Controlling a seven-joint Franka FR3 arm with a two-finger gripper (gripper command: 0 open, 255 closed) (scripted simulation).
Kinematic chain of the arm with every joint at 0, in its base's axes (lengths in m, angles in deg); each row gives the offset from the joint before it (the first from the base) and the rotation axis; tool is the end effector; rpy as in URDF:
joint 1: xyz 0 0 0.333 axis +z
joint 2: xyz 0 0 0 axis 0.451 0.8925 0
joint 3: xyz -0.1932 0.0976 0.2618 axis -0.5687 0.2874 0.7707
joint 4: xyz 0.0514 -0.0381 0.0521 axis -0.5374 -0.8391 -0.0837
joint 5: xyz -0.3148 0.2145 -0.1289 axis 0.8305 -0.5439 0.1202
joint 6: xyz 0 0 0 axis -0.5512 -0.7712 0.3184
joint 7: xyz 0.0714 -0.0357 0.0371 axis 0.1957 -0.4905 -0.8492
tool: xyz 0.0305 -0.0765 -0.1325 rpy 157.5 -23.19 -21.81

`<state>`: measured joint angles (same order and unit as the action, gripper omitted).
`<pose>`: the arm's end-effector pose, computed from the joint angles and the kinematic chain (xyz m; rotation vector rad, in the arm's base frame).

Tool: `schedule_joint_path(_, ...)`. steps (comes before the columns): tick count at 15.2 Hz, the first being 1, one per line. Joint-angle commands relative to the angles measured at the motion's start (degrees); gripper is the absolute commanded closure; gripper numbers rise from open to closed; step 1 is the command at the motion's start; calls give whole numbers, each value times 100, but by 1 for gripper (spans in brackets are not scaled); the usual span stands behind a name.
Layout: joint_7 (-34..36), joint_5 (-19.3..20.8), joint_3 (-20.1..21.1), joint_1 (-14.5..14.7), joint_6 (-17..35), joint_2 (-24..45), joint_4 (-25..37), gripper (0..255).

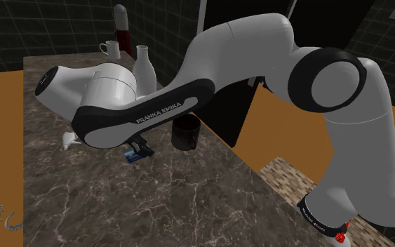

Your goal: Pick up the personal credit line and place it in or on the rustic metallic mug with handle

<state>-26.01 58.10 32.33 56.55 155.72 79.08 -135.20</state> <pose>0.5028 0.4559 0.2910 1.8932 1.8889 -0.5726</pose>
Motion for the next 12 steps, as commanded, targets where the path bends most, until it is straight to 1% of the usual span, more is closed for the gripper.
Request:
schedule_joint_path(1, 0, 0, 0, 0, 0, 0, -2, 255)
schedule_joint_path(5, 0, 0, -1, -1, 2, 1, -2, 255)
schedule_joint_path(12, -170, -54, 30, 29, -379, -175, 256, 255)
